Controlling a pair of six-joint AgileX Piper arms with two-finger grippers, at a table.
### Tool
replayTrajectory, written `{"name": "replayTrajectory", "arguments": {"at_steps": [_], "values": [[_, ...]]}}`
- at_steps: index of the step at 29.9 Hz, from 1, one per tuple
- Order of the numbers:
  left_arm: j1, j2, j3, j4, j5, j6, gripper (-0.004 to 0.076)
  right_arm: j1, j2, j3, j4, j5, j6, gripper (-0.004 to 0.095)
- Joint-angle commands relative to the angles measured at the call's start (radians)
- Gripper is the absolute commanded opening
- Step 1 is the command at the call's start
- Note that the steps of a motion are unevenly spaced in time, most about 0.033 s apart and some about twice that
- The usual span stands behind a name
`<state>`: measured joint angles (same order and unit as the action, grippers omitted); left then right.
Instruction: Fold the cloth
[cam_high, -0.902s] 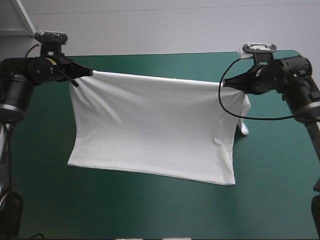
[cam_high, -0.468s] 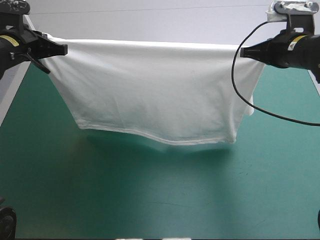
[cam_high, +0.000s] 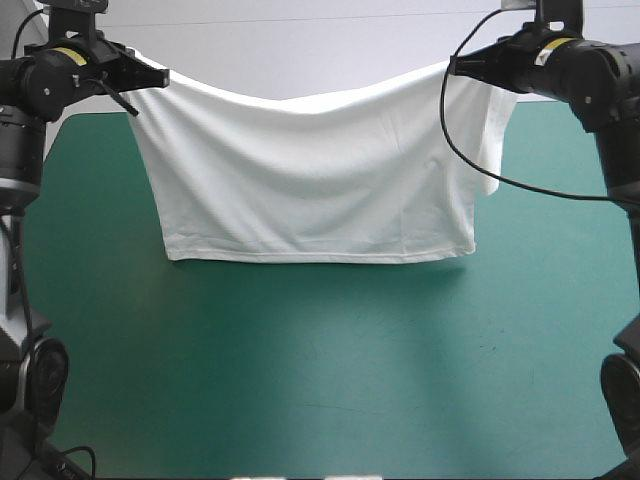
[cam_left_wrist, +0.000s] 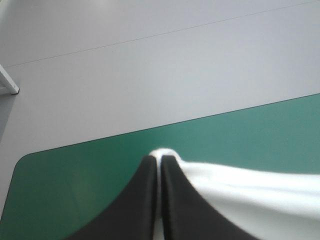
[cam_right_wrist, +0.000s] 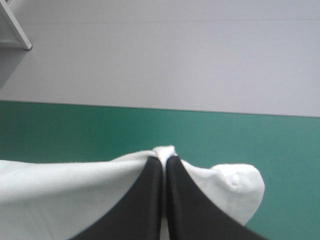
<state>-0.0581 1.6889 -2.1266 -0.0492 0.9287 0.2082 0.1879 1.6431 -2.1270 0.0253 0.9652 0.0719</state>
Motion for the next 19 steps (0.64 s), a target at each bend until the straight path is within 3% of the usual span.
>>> {"name": "replayTrajectory", "arguments": {"at_steps": [1,5,10,14,19], "values": [[0.002,0.055,-0.166,-0.009,-0.094,0.008,-0.001,-0.004,0.019,-0.098,0.022,-0.214,-0.01,-0.0018],[0.002,0.122,-0.336,-0.007,-0.073,0.008,-0.001,-0.004,0.082,-0.245,0.022,-0.23,-0.01,-0.0018],[0.002,0.133,-0.362,-0.014,-0.051,0.008,-0.001,-0.006,0.123,-0.304,-0.019,-0.163,-0.01,-0.0018],[0.002,0.173,-0.332,-0.009,0.004,0.01,-0.001,-0.006,0.191,-0.303,-0.083,-0.02,0.031,-0.0018],[0.002,0.258,-0.193,-0.045,0.093,0.018,-0.001,-0.006,0.337,-0.303,-0.07,0.197,0.036,-0.0018]]}}
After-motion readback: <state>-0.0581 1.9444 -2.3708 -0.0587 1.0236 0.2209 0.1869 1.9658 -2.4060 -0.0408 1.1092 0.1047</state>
